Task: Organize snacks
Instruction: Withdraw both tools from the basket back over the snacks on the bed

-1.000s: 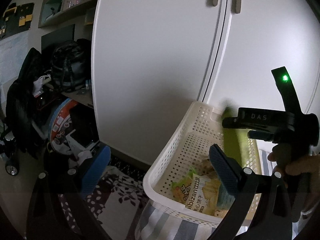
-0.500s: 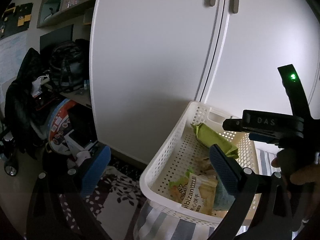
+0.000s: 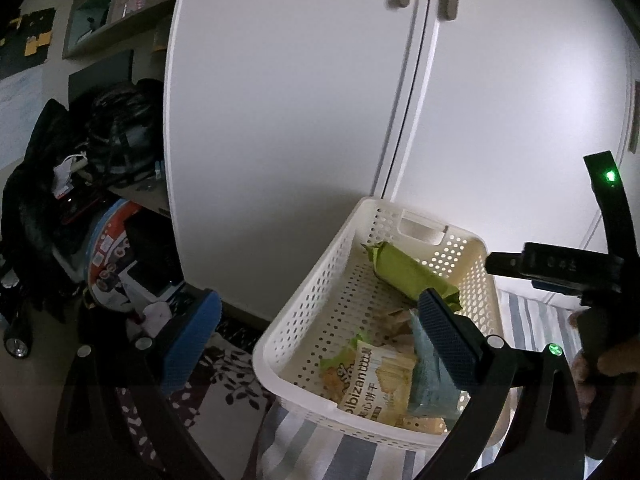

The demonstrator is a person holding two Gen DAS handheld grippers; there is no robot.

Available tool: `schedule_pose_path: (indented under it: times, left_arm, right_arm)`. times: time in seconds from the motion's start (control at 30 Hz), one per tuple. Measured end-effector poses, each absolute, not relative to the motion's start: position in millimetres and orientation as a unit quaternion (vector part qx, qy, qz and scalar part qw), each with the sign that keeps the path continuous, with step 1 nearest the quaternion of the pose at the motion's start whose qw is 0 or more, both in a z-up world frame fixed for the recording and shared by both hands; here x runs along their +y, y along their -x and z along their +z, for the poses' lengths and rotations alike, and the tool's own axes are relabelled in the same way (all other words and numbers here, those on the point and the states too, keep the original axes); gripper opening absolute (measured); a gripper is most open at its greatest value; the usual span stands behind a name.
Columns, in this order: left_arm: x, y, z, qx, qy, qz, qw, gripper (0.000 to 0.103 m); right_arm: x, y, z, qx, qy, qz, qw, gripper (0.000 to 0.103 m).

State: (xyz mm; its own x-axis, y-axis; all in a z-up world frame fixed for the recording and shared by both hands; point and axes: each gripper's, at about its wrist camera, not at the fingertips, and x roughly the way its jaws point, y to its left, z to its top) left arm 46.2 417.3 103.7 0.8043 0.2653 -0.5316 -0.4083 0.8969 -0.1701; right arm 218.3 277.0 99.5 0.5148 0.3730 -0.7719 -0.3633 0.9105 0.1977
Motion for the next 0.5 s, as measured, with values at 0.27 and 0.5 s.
schedule_pose_path:
  times: [0.27,0.5]
  left_arm:
    - [404,-48,105,0.255,0.128,0.165,0.944,0.100]
    - [387,-52,106,0.257,0.111,0.144,0.949,0.100]
  right_arm:
    - [226,-215,111,0.436,-0.026,0.181,0.881,0.098]
    - [163,-212,114,0.434,-0.019,0.121,0.893,0.098]
